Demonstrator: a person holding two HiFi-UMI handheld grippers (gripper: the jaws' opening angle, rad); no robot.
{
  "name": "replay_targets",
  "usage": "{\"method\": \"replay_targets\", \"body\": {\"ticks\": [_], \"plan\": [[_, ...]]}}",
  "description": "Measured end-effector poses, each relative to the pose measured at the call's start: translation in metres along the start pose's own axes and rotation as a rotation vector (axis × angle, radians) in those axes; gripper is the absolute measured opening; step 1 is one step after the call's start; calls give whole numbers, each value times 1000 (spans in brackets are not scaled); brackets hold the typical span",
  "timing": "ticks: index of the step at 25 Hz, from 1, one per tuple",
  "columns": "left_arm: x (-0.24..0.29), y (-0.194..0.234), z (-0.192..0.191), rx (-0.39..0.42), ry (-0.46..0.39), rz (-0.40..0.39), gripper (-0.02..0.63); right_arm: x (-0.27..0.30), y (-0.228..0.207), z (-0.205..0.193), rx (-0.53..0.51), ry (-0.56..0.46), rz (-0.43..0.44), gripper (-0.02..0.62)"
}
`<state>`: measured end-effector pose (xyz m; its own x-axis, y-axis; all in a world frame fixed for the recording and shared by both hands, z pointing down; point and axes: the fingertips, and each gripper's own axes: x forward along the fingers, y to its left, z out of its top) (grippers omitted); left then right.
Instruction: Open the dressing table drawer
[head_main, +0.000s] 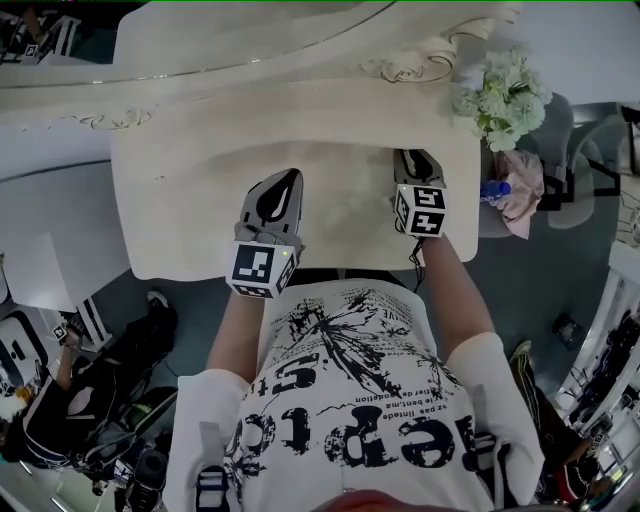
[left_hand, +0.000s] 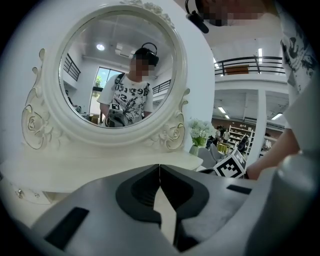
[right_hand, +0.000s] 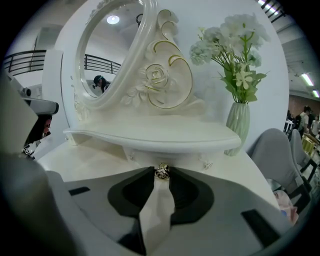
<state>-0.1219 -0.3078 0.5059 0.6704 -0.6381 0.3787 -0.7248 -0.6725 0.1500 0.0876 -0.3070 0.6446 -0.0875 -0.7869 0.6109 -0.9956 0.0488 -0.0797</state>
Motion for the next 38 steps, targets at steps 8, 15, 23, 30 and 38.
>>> {"method": "replay_targets", "body": {"ticks": [8, 15, 23, 30, 38], "plan": [[-4, -8, -1, 4, 3, 0, 20, -14, 5, -14, -2, 27, 13, 103], [-9, -15, -6, -20, 19, 13, 20, -31, 9, -28, -8, 40, 40, 103], [-13, -33, -8, -16, 19, -2, 20, -49, 14, -43, -2, 61, 44, 104], [-16, -46, -7, -3, 16, -14, 20, -63, 17, -53, 14, 64, 49, 104], [-18, -52, -6, 10, 15, -20, 20, -65, 23, -55, -11, 101, 88, 141]]}}
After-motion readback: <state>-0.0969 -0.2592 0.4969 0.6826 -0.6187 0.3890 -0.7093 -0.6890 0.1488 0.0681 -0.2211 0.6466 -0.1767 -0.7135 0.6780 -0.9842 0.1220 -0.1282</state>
